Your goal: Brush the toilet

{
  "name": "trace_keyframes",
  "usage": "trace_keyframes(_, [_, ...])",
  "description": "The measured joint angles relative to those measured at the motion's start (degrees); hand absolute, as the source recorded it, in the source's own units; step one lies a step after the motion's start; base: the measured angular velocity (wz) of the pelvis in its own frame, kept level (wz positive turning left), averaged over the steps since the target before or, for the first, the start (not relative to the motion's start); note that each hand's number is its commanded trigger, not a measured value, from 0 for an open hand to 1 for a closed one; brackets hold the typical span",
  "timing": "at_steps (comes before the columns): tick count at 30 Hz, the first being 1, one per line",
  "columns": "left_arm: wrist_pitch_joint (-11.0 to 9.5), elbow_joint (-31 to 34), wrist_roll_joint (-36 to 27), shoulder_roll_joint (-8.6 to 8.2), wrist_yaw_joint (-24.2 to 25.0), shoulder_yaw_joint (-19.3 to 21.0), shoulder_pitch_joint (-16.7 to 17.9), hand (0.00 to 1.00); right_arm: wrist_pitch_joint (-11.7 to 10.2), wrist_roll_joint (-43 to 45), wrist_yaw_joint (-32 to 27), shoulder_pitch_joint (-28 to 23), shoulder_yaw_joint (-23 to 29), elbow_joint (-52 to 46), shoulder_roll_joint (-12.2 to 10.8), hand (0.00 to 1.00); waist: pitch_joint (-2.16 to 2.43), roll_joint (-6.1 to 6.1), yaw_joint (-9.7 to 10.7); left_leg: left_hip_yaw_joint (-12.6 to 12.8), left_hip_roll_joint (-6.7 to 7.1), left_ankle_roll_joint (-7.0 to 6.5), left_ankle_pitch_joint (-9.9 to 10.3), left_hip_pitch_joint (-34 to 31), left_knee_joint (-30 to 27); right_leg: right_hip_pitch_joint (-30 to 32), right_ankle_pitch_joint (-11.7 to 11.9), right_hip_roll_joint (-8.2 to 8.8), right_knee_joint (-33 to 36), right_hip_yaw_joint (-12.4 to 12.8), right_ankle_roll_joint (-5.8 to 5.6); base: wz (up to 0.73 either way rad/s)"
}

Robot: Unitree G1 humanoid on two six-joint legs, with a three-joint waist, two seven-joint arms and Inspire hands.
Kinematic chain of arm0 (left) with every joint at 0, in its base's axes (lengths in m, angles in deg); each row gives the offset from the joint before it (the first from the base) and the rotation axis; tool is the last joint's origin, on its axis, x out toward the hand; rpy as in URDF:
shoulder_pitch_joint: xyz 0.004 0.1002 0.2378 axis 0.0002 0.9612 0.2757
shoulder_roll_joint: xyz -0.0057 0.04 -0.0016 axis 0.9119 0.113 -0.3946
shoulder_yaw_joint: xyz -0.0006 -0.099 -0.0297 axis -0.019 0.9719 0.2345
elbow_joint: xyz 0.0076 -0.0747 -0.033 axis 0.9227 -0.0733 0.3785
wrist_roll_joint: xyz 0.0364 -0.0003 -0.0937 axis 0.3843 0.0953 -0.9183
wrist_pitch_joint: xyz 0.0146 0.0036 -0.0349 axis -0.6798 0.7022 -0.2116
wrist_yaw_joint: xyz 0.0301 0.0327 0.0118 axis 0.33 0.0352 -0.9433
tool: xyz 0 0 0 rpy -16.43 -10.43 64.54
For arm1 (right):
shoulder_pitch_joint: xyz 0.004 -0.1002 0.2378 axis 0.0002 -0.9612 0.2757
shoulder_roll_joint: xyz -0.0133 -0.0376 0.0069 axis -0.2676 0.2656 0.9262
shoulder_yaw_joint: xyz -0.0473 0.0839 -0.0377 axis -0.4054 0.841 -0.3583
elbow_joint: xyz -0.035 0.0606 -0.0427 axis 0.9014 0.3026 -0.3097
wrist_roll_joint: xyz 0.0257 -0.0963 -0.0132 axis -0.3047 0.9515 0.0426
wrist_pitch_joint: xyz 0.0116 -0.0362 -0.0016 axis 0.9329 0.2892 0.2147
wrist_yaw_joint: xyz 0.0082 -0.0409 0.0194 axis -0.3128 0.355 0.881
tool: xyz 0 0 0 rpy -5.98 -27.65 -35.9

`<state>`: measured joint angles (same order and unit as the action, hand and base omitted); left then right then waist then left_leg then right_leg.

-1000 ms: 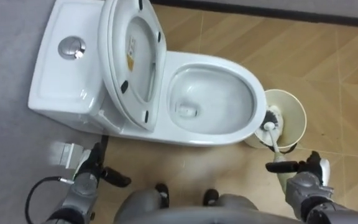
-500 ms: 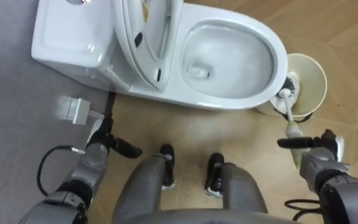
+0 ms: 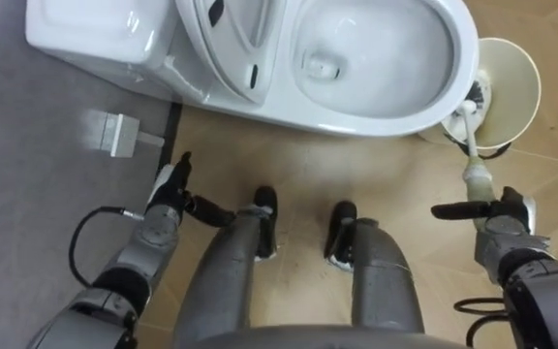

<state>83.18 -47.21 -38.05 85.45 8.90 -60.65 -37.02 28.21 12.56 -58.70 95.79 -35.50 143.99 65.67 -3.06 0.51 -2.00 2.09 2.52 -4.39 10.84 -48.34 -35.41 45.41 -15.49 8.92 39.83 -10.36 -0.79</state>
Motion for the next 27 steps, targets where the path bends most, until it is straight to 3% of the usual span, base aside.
trace_keyframes(3, [0.03,2.87,0.02,0.28,-0.11,-0.7,0.05,0.0,0.04,0.2,0.0,0.4,0.07,0.01,0.93,0.0,-0.02,0.62,-0.24,0.05,0.0,0.07,0.16,-1.97,-1.41,2.0,-0.44,0.25,1.65,0.02,0.21,0.02])
trace_keyframes(10, [0.13,6.87,-0.74,1.3,-0.17,-2.03,0.07,0.0,0.03,0.16,-0.02,0.68,-1.29,-0.1,2.44,0.0,-0.06,1.07,-0.77,0.08,0.11,0.74,2.61,-7.3,-8.85,7.72,-4.03,1.17,9.9,0.62,1.06,0.04])
trace_keyframes(16, [0.21,9.83,-0.76,1.31,-1.18,-3.11,1.1,0.0,0.01,0.45,0.2,1.44,-2.36,-0.12,3.55,0.0,-0.11,1.3,-1.47,0.83,0.13,1.3,2.84,-10.41,-11.25,11.7,-5.26,2.21,14.07,0.88,2.34,0.04])
trace_keyframes(17, [0.36,9.83,-0.76,1.31,-1.16,-3.12,1.15,0.0,0.08,0.48,0.3,1.43,-2.37,-0.12,3.59,0.08,-0.12,1.29,-1.38,0.76,0.05,1.46,2.93,-10.8,-11.61,12.0,-5.45,2.24,14.46,0.89,2.54,0.05])
trace_keyframes(18, [0.39,9.83,-0.77,1.31,-1.16,-3.12,1.15,0.0,0.1,0.46,0.36,1.44,-2.36,-0.12,3.64,0.42,-0.12,1.28,-1.36,0.72,0.0,1.51,2.96,-11.0,-11.74,12.15,-5.49,2.23,14.56,0.84,2.6,0.0])
trace_keyframes(20, [0.39,9.83,-0.76,1.32,-1.16,-3.11,1.08,0.0,0.12,0.45,0.47,1.68,-2.39,-0.12,3.73,0.92,-0.12,1.28,-1.25,0.7,-0.03,1.68,3.05,-11.61,-12.2,12.83,-5.64,2.34,15.15,0.78,2.86,0.0])
trace_keyframes(21, [0.38,9.83,-0.77,1.32,-1.16,-3.11,1.06,0.0,0.13,0.44,0.52,1.72,-2.4,-0.12,3.73,1.0,-0.12,1.28,-1.24,0.7,-0.05,1.7,3.04,-11.74,-12.25,12.97,-5.65,2.4,15.23,0.78,2.87,0.0])
trace_keyframes(27, [0.31,9.85,-0.82,1.52,-1.27,-3.07,1.13,0.0,-0.01,0.21,0.57,2.14,-2.4,-0.09,3.85,1.0,-0.17,1.18,-1.25,0.67,0.06,1.71,3.07,-13.06,-13.05,14.23,-5.79,2.39,16.05,0.88,2.89,0.0])
